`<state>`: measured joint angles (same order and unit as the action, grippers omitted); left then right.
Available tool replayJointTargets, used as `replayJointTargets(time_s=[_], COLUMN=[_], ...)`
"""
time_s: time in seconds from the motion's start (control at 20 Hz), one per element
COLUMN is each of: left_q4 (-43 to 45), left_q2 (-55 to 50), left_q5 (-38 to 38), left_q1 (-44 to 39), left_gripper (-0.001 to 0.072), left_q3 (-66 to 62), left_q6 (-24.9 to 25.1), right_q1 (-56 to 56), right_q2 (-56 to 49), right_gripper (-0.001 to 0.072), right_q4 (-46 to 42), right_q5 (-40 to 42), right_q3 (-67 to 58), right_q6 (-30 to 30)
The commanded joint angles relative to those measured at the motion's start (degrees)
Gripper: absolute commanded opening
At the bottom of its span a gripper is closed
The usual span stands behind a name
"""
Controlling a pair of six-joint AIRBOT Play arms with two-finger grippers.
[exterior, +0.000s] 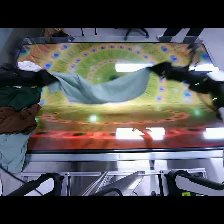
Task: Fold the shirts.
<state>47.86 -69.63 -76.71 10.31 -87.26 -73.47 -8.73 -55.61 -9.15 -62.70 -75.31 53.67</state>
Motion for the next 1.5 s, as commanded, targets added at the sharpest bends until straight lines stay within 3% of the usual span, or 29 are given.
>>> replayJointTargets(time_s=[0.0, 0.3, 0.5, 0.65, 0.75, 0.85, 0.95, 1.05, 1.1, 1.15, 1.2, 1.3, 1.4, 1.45], left_q4=[0.15, 4.46, 4.52, 5.16, 5.16, 5.16, 5.11, 5.11, 5.09, 5.14, 5.11, 5.09, 5.09, 5.11], left_q2=[10.80, 24.15, 28.92, 29.44, 26.56, 20.96, 12.94, 4.61, 0.94, -2.67, -5.64, -10.27, -13.44, -14.60], left_q5=[-3.61, -3.34, -1.99, 5.79, 13.03, 21.11, 28.33, 30.64, 29.88, 28.15, 26.49, 23.23, 19.50, 17.62], left_q1=[6.27, 14.05, 7.87, -2.54, -8.39, -12.22, -14.34, -14.64, -14.21, -13.51, -12.79, -10.75, -8.57, -7.43], left_gripper=[0.0014, 0.0014, 0.0014, 0.0014, 0.0014, 0.0014, 0.0014, 0.0014, 0.0014, 0.0014, 0.0014, 0.0014, 0.0014, 0.0015], left_q3=[-11.28, -13.66, 6.47, 26.95, 37.70, 44.41, 47.36, 46.31, 44.70, 42.14, 39.41, 33.46, 28.13, 26.12], left_q6=[-0.98, -0.92, 0.50, 2.25, 2.86, 3.67, 4.09, 4.20, 4.79, 5.46, 5.66, 5.73, 5.73, 5.73], right_q1=[-10.51, -21.49, -21.77, -17.66, -11.21, -3.93, 0.52, 2.01, 2.05, 1.68, 0.90, -1.62, -5.75, -8.07], right_q2=[7.30, 20.70, 20.20, 17.14, 13.33, 7.32, -1.64, -10.71, -14.40, -16.74, -17.90, -17.16, -13.35, -11.04], right_gripper=[0.0019, 0.0019, 0.0019, 0.0019, 0.0020, 0.0019, 0.0020, 0.0020, 0.0063, 0.0192, 0.0238, 0.0254, 0.0423, 0.0432], right_q4=[4.94, 1.88, -2.56, -2.47, -3.34, -5.38, -6.54, -4.96, -5.01, -5.01, -5.16, -5.81, -10.36, -14.16], right_q5=[-2.12, -2.14, -9.79, -11.04, -7.63, 1.33, 8.31, 9.35, 8.50, 7.15, 5.49, 3.17, 1.90, 1.22], right_q3=[-10.47, -11.87, -7.06, 5.84, 16.28, 24.57, 26.45, 24.50, 22.49, 20.39, 18.16, 14.58, 13.00, 13.03], right_q6=[-0.11, -1.88, -1.86, -4.17, -7.50, -12.04, -13.77, -15.17, -15.15, -15.13, -15.10, -14.10, -8.17, -4.57])
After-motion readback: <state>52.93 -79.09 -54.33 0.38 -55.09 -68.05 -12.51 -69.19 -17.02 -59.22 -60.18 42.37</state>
